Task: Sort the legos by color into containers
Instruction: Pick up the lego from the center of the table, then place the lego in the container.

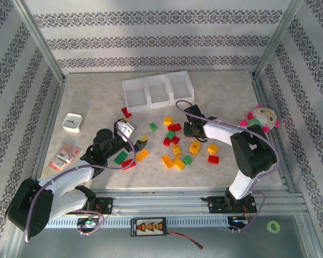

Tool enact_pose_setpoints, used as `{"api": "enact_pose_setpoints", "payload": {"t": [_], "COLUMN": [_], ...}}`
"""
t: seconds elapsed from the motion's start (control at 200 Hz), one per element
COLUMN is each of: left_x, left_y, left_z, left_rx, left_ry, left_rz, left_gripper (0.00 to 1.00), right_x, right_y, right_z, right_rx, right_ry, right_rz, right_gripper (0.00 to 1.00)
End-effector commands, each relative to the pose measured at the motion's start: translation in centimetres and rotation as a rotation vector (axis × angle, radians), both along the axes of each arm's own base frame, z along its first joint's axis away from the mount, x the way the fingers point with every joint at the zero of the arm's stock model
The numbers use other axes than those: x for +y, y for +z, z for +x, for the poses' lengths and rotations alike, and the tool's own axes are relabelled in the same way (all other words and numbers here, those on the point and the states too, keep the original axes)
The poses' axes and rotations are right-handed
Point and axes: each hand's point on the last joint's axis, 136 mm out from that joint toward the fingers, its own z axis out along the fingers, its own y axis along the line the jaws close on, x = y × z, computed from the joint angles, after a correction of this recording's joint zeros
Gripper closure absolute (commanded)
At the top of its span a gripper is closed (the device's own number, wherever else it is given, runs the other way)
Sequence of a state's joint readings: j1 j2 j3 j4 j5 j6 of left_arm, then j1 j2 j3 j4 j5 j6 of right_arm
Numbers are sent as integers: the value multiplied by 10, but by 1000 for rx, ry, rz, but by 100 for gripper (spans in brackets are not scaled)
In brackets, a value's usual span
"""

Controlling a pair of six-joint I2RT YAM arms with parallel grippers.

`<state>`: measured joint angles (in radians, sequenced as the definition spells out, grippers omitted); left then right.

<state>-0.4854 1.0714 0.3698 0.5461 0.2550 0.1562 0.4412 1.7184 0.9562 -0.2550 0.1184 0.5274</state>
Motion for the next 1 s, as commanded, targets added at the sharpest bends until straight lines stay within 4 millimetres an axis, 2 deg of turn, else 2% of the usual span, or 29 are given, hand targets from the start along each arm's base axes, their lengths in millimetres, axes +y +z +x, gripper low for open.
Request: {"api": "enact_pose_setpoints", "payload": {"t": [0.0,0.105,0.245,0.425,0.54,0.715,0.904,0.994], "left_x": [3,12,20,32,44,65,82,88], "left_y": [-1,-5,-3,-5,-10,-11,-15,-19], "left_z": [2,10,18,23,27,34,38,39], "left_rx": [14,46,78,86,109,137,152,191], "left_ry": [45,125,205,293,376,524,637,687], "left_rz": [-17,-40,-70,-111,-140,-197,-204,-175], "left_gripper": [1,1,1,1,1,1,1,1], "right_x": [11,19,26,35,36,37,36,35], "right_y": [35,56,96,122,124,113,92,91], "right_z": [16,36,84,138,170,211,233,238], "right_rx": [-94,-169,-307,-382,-406,-409,-391,-391], "right_ry": [20,52,56,-7,-56,-98,-117,-108], "right_rz": [25,17,-3,80,106,137,146,128], "right_gripper": [77,79,79,78,78,76,75,64]}}
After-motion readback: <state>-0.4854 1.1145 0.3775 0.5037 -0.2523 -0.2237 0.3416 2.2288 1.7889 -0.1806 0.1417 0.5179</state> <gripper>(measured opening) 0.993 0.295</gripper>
